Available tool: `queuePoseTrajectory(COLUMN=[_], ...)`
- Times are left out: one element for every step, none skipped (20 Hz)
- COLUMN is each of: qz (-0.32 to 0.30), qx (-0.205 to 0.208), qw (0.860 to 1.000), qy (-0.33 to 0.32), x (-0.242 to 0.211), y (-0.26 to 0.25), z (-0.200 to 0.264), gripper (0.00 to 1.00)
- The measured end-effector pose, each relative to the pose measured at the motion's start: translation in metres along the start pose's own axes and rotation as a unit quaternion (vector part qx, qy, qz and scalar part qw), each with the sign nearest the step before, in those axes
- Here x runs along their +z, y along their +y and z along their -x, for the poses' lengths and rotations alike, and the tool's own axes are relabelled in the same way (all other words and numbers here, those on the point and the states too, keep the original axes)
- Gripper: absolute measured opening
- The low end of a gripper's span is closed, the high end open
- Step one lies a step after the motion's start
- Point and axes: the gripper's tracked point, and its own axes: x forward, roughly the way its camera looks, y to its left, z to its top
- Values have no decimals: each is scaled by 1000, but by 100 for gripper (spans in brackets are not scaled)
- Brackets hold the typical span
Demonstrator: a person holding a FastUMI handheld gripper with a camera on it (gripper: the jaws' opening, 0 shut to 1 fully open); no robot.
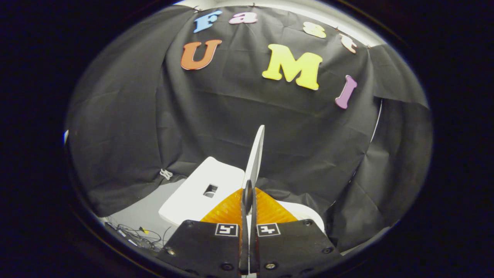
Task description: Open the toilet lid.
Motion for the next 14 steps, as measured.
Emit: queuePoseTrajectory(qz=[8, 15, 22, 33, 42, 52, 62, 76, 87, 89, 79, 65, 49, 37], qx=[6, 12, 16, 17, 16, 14, 11, 13, 11, 12, 18, 30, 44, 49], qw=[1000, 1000, 1000, 999, 999, 999, 998, 997, 996, 996, 997, 997, 998, 998], qy=[1, 4, 6, 5, 4, 3, 1, 5, 9, 14, 7, 0, -13, -30], x=[0, 0, 0, 2, 2, 2, 2, 0, -5, -9, -9, -6, -1, 10], y=[9, 19, 27, 32, 35, 37, 38, 39, 37, 34, 33, 35, 37, 34], z=[-1, -2, -3, -6, -6, -8, -9, -11, -15, -17, -18, -16, -13, -6], gripper=[5, 5, 5, 7, 8, 9, 12, 15, 19, 23, 23, 23, 36, 48])
